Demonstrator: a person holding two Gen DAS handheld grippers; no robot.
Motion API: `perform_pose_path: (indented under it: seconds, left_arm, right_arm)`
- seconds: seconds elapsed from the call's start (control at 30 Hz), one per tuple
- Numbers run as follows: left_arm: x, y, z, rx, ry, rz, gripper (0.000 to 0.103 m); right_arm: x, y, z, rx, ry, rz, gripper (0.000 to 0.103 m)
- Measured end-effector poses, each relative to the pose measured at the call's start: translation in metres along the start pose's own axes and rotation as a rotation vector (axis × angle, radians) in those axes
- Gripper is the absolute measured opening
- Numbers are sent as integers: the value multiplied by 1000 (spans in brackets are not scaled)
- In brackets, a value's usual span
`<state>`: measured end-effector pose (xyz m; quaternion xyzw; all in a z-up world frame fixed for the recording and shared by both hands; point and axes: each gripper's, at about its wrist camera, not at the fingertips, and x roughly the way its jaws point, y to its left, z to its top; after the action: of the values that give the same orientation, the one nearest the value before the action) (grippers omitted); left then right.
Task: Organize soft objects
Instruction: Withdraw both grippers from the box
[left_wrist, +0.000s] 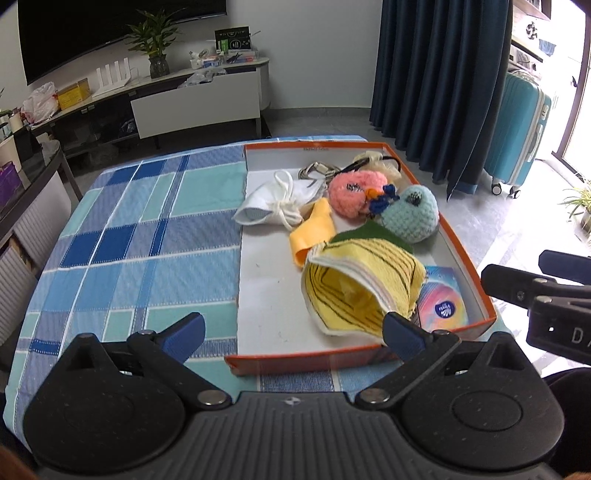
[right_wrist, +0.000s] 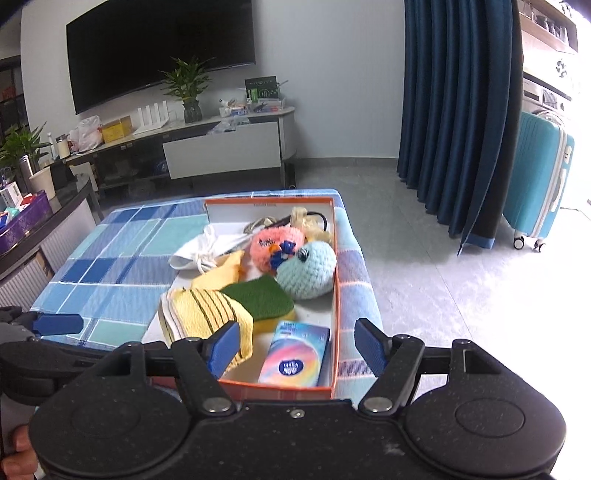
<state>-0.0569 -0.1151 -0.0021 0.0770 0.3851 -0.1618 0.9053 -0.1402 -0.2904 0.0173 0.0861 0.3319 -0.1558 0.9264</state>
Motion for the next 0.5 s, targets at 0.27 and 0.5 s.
perform_pose_path:
  seconds: [0.27, 0.5]
  left_arm:
    - [3, 4, -6, -25, 31, -8, 103]
    - [8, 6, -8, -33, 43, -3, 103]
  right_arm:
    - [3, 6, -2, -15, 20, 9, 82]
    - [9, 10, -4, -21, 36, 11, 83]
